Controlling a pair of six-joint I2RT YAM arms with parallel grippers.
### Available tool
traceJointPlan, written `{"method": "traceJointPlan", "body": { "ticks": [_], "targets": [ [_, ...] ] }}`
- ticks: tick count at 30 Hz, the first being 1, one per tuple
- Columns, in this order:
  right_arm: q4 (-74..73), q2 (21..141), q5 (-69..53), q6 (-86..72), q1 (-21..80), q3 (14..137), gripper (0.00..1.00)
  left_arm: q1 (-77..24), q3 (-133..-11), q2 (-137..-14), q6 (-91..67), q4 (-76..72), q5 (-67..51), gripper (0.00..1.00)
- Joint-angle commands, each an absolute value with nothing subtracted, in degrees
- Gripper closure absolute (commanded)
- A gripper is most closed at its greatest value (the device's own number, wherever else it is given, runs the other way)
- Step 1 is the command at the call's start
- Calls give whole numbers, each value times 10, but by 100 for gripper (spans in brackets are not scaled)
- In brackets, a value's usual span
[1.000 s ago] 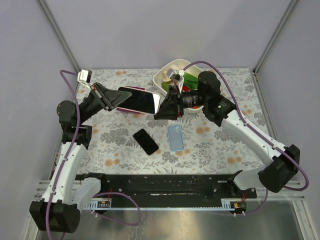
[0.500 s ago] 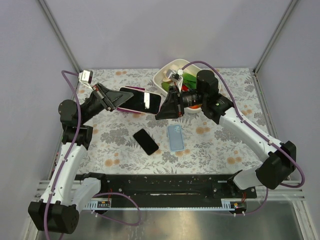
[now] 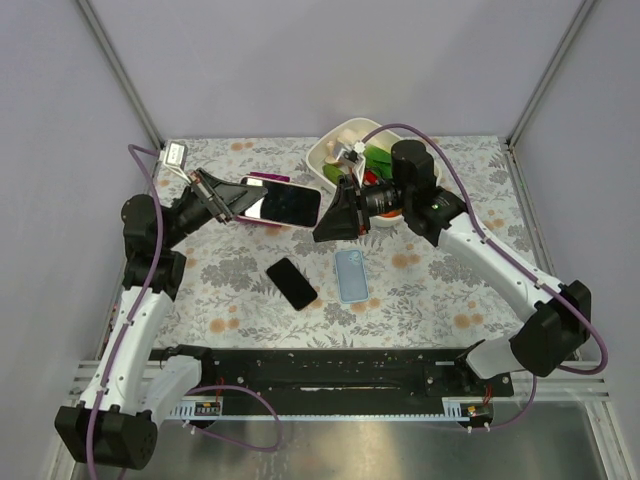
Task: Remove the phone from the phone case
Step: Remove the phone case from the phone.
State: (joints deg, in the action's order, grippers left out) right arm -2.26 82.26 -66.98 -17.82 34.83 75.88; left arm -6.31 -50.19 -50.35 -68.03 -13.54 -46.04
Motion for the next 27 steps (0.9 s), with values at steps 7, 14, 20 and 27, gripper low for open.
{"method": "traceJointPlan", "body": {
  "ticks": [7,14,20,27],
  "targets": [
    [-130,744,-509,-26,345,793,32,-75,-527,-497,-652,-172,-575,100],
    [-142,728,-507,-32,328,799,25,-91,-554,-483,-574,-161,-624,100],
    [-136,731,-597,-33,328,781,29,-92,-542,-479,-602,-219,-635,100],
    [-127,721,-637,-33,328,737,29,-92,-539,-483,-629,-259,-638,100]
  ]
}}
